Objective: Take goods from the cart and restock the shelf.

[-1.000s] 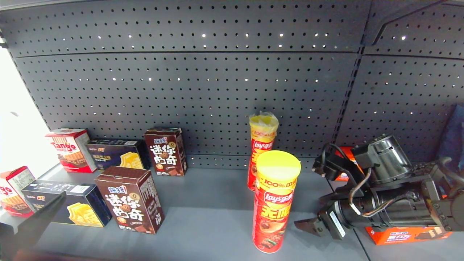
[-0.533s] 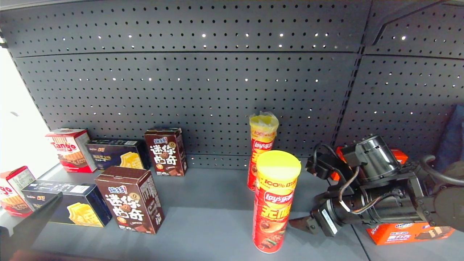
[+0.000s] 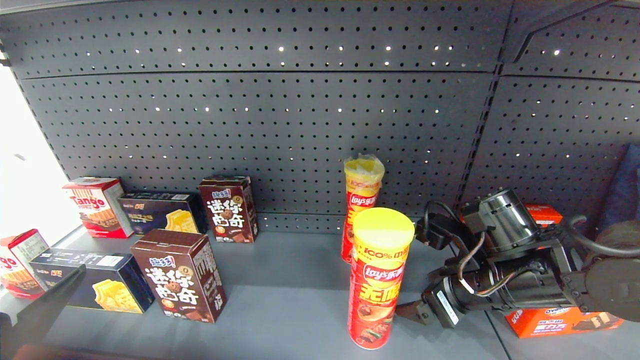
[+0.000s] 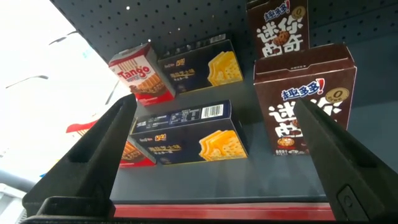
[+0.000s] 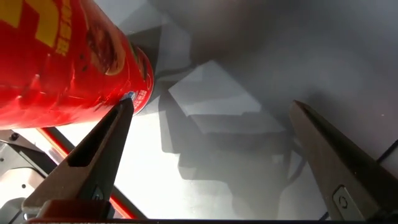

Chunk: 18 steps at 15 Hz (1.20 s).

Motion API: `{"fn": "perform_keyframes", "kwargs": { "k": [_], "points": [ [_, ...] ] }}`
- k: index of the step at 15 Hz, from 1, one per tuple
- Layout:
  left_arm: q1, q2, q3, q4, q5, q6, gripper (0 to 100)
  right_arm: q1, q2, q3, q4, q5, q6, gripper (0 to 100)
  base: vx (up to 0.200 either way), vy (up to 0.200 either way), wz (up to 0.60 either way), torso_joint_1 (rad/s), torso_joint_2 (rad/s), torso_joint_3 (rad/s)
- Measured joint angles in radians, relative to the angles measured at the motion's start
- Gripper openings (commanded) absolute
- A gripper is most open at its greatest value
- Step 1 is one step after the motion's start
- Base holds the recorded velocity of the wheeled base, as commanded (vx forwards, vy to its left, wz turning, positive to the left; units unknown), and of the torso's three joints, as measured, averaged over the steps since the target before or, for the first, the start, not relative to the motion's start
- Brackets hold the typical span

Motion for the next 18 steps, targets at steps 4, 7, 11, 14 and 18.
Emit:
{"fn": "perform_keyframes", "kwargs": {
  "k": [4,7,11,14,18],
  "points": [
    [0.000,0.000,0.003,0.001,0.000,0.000,100,0.008,0.010,-0.004,0.000,0.000,0.000,100,0.000,0.000,0.00,0.000,0.00,0.000],
    [0.000,0.000,0.003,0.001,0.000,0.000,100,0.009,0.015,-0.010,0.000,0.000,-0.001,100,0.000,0.000,0.00,0.000,0.00,0.000],
    [0.000,0.000,0.004,0.001,0.000,0.000,100,0.008,0.013,-0.010,0.001,0.000,0.000,100,0.000,0.000,0.00,0.000,0.00,0.000],
    [-0.001,0.000,0.004,0.001,0.000,0.000,100,0.003,0.011,-0.009,0.001,0.000,0.000,100,0.000,0.000,0.00,0.000,0.00,0.000],
    [0.000,0.000,0.003,0.001,0.000,0.000,100,0.007,0.016,-0.013,0.000,0.001,0.000,100,0.000,0.000,0.00,0.000,0.00,0.000]
  ]
}}
